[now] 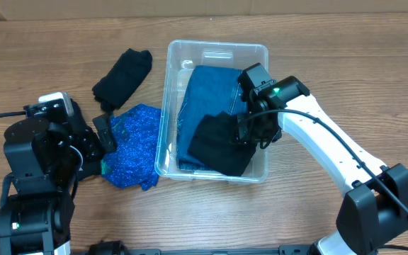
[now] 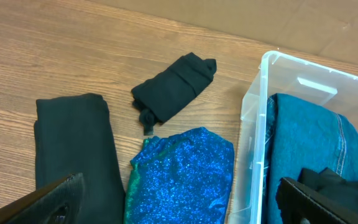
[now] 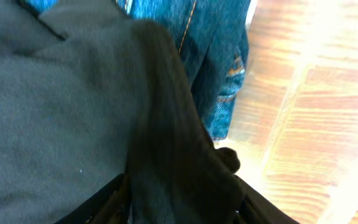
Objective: Pack container
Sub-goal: 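Press the black cloth down in the bin, release, and raise right gripper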
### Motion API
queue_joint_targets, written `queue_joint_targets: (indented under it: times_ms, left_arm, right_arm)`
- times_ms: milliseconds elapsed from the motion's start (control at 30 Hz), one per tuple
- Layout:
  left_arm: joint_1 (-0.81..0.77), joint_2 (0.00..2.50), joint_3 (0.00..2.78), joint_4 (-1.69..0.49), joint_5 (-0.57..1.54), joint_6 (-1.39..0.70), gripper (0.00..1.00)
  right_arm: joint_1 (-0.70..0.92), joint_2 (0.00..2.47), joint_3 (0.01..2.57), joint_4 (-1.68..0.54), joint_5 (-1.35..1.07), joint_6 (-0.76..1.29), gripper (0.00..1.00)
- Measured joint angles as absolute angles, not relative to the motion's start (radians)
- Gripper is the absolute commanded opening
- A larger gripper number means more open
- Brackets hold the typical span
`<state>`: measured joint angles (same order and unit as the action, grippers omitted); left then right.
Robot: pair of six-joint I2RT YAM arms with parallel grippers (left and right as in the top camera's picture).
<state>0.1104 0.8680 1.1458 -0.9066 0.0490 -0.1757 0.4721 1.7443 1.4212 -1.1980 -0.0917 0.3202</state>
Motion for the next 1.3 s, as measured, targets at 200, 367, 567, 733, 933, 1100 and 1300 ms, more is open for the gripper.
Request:
queue_joint_targets:
  times_ms: [200, 367, 567, 733, 933, 1100, 1300]
  left_arm:
    - [0.11, 0.868, 1.146, -0.907, 0.049, -0.176, 1.0]
    - [0.11, 0.868, 1.146, -0.907, 0.049, -0.176, 1.0]
    - [0.11, 0.868, 1.146, -0.907, 0.049, -0.176, 1.0]
    - [0.11, 0.868, 1.146, -0.907, 0.049, -0.176, 1.0]
    - [0.11, 0.868, 1.146, -0.907, 0.049, -0.176, 1.0]
    - [0.11, 0.868, 1.146, -0.906, 0.049, -0.176, 1.0]
    - [0.11, 0.868, 1.146, -0.907, 0.049, -0.176, 1.0]
  right_arm:
    - [0.472, 1.744, 1.586, -1.265, -0.013, 0.306, 0.52]
    - [0.473, 1.744, 1.727, -1.284, -0.012, 0.284, 0.44]
    - [0.534, 1.744, 1.7, -1.279, -0.059, 0.265, 0.38]
    - [0.662, 1.759, 1.613, -1.195, -0.084, 0.262, 0.34]
    - [0.767, 1.828, 1.431, -1.043, -0.109, 0.325, 0.33]
    - [0.767, 1.825, 1.298, -0.919, -0.141, 0.368, 0.33]
    - [0.765, 1.813, 1.278, -0.9, -0.15, 0.377, 0.33]
